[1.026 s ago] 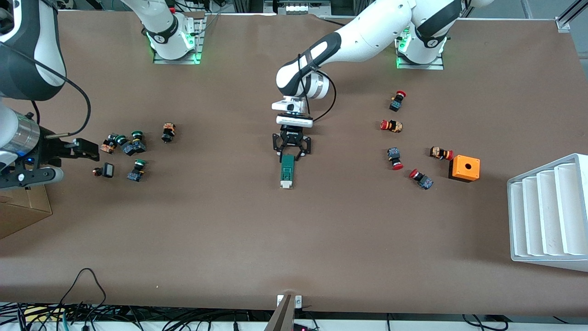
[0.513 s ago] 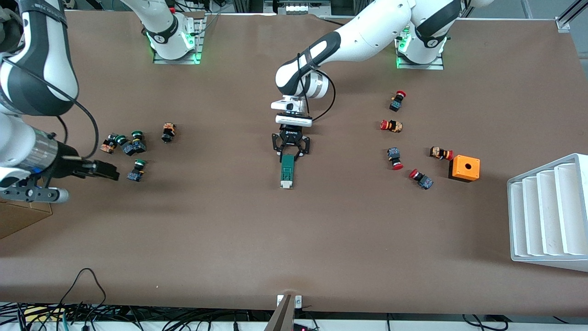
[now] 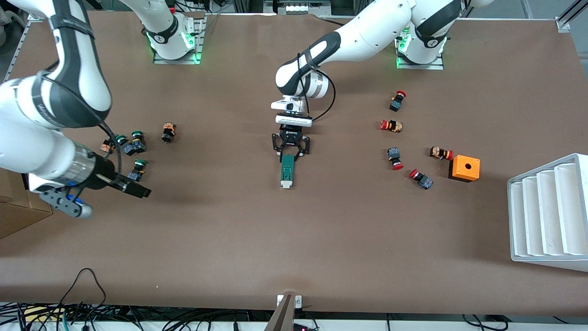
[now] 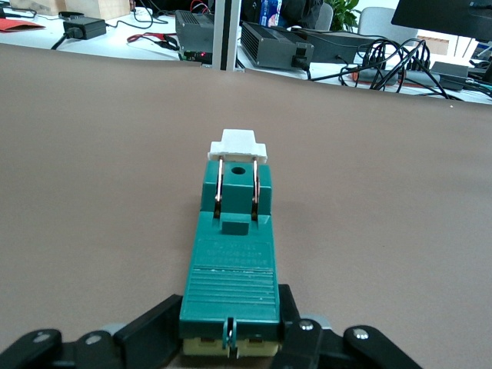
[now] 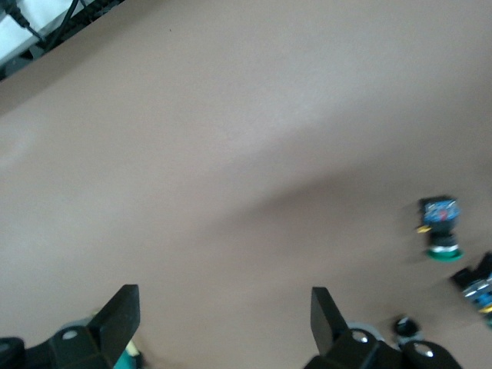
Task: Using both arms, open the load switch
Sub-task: 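Reach the right gripper toward the white switch handle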
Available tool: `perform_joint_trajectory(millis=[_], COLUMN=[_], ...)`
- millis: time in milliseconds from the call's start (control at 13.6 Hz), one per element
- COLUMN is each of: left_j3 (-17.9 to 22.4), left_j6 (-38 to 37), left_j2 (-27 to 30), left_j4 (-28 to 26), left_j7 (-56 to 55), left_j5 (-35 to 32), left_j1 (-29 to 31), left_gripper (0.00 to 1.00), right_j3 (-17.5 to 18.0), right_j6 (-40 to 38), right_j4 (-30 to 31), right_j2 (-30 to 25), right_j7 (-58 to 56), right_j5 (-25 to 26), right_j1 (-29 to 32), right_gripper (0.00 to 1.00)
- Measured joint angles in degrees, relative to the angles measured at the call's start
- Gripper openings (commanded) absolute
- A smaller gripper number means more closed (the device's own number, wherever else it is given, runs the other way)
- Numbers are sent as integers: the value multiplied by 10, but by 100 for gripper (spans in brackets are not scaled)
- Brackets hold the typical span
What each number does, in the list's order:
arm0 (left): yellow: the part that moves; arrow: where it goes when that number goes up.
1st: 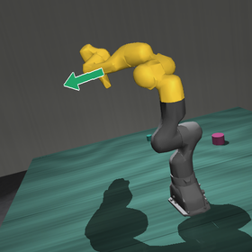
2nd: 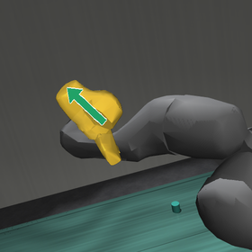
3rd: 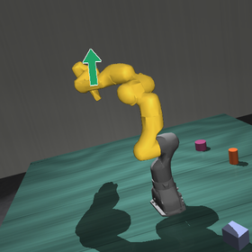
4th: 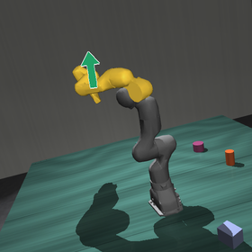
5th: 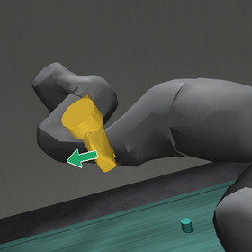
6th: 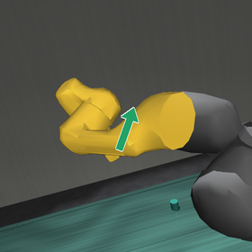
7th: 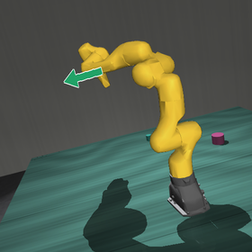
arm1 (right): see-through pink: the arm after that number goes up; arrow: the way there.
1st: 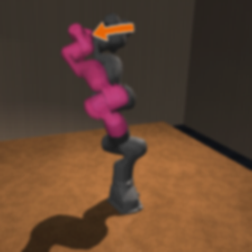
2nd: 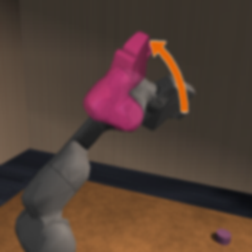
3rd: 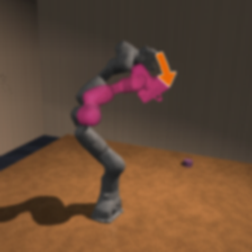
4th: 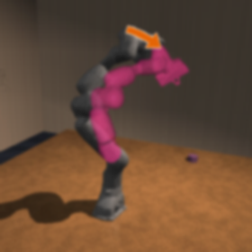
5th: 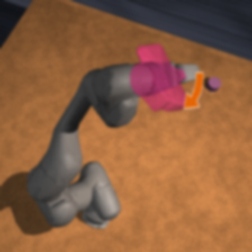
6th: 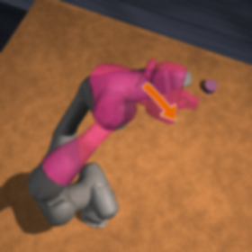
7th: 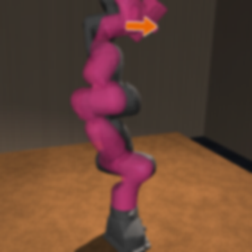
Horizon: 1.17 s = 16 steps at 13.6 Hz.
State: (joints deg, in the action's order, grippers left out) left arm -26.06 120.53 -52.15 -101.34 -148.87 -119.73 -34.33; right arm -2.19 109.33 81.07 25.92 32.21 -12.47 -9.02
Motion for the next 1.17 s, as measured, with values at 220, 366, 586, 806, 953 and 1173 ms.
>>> perform_joint_trajectory(millis=[220,366,586,806,953,1173], left_j3=[0,0,0,0,0,0], left_j6=[0,0,0,0,0,0], left_j2=[0,0,0,0,0,0], left_j4=[0,0,0,0,0,0], left_j7=[0,0,0,0,0,0], left_j5=[0,0,0,0,0,0], left_j1=[0,0,0,0,0,0], left_gripper=[22,22,22,22,22,23], right_j3=[0,0,1,2,2,2], right_j6=[-1,-2,-2,4,19,35], right_j4=[-42,-68,-113,-155,-167,-177], right_j2=[37,63,109,158,184,212], right_j7=[105,185,304,423,487,552], right_j5=[-27,-47,-88,-106,-127,-146], right_j1=[-18,-30,-47,-77,-99,-122], right_gripper=[98,98,98,98,98,98])
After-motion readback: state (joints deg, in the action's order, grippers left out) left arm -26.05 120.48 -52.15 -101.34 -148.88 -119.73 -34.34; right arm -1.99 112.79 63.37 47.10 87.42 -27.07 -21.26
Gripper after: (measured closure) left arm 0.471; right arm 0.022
